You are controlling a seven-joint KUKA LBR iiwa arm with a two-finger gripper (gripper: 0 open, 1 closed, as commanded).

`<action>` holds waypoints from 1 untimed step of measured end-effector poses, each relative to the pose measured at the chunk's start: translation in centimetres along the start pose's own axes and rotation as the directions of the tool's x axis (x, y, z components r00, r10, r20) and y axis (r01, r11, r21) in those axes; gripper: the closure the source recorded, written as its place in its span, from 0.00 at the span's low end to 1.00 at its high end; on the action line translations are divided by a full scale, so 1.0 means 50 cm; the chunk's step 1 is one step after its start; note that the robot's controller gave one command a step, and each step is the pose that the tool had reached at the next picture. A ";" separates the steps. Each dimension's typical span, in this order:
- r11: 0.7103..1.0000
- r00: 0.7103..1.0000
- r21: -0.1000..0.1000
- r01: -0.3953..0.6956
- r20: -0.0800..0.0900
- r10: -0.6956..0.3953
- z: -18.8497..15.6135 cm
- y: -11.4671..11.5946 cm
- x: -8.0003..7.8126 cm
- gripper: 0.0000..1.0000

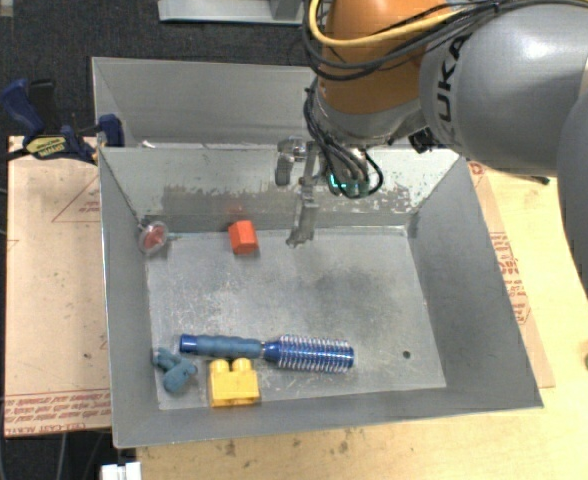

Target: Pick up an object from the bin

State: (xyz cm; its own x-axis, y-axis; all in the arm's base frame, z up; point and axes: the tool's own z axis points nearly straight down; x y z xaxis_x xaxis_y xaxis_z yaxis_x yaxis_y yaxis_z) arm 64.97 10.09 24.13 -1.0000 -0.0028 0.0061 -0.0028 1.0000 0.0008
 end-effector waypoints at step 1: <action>0.977 0.977 0.000 0.212 0.000 -0.212 0.203 0.086 0.115 0.00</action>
Offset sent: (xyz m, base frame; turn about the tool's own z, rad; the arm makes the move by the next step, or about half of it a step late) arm -0.0557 0.0407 -0.0974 -0.2117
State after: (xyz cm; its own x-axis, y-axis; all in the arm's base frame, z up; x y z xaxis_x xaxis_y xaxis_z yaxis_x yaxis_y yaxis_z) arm 59.17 14.36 14.01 -0.9767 -0.2144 0.0062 -0.2144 0.9767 0.0023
